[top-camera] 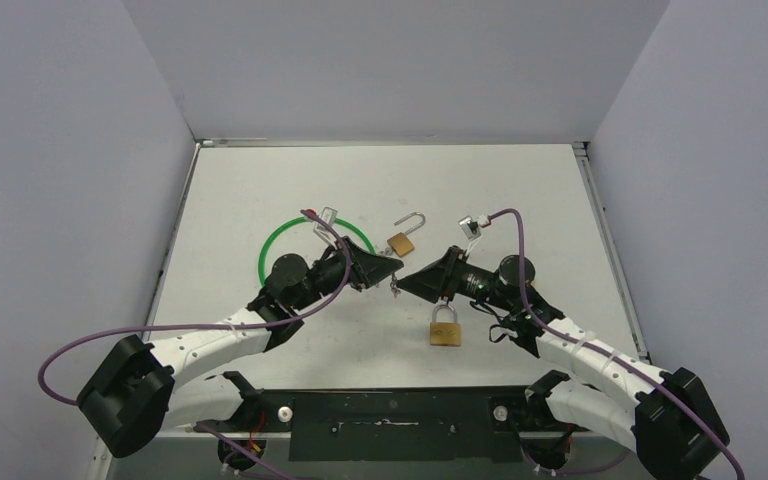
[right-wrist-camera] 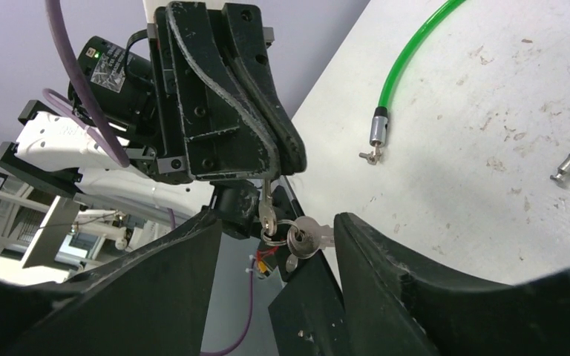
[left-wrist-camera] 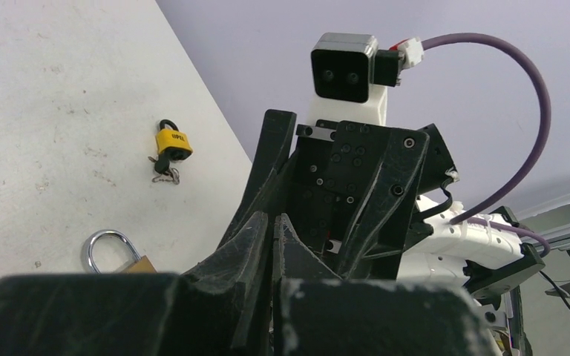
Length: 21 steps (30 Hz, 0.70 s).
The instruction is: Unlock with the key
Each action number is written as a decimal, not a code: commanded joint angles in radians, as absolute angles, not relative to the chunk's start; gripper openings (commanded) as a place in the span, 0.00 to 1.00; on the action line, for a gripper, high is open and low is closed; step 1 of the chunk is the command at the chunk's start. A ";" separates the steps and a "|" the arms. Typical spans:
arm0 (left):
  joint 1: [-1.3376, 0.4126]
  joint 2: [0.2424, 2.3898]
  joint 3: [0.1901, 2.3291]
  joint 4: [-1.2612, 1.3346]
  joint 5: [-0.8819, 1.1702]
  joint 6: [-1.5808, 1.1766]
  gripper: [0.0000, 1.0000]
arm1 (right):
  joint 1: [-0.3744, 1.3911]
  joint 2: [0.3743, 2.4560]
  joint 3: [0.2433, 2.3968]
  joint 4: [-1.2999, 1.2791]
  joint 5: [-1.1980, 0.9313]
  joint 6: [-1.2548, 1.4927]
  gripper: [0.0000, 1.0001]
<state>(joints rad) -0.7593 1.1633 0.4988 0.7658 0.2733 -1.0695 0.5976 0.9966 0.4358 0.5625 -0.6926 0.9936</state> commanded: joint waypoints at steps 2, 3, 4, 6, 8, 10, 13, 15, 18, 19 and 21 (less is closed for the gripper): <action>-0.763 1.126 0.517 0.848 0.255 -1.059 0.00 | 0.608 0.974 0.406 0.709 -0.651 1.023 0.59; -0.764 1.123 0.516 0.848 0.251 -1.064 0.00 | 0.609 0.973 0.404 0.718 -0.648 1.023 0.59; -0.765 1.122 0.516 0.850 0.247 -1.070 0.00 | 0.609 0.971 0.401 0.728 -0.643 1.023 0.58; -0.764 1.121 0.514 0.865 0.246 -1.078 0.00 | 0.610 0.967 0.396 0.746 -0.629 1.023 0.55; -0.765 1.121 0.514 0.873 0.246 -1.084 0.00 | 0.611 0.970 0.396 0.769 -0.625 1.025 0.49; -0.767 1.128 0.511 0.886 0.243 -1.088 0.00 | 0.615 0.984 0.398 0.807 -0.623 1.032 0.39; -0.768 1.148 0.509 0.934 0.243 -1.098 0.00 | 0.619 1.012 0.395 0.879 -0.614 1.052 0.30; -0.770 1.163 0.509 0.965 0.249 -1.108 0.00 | 0.621 1.030 0.384 0.935 -0.603 1.073 0.26; -0.770 1.180 0.507 1.004 0.254 -1.123 0.00 | 0.628 1.056 0.387 0.982 -0.606 1.091 0.24; -0.770 1.184 0.506 1.011 0.255 -1.126 0.00 | 0.632 1.062 0.392 0.988 -0.608 1.091 0.24; -0.771 1.188 0.507 1.022 0.254 -1.128 0.00 | 0.639 1.070 0.397 0.990 -0.609 1.091 0.25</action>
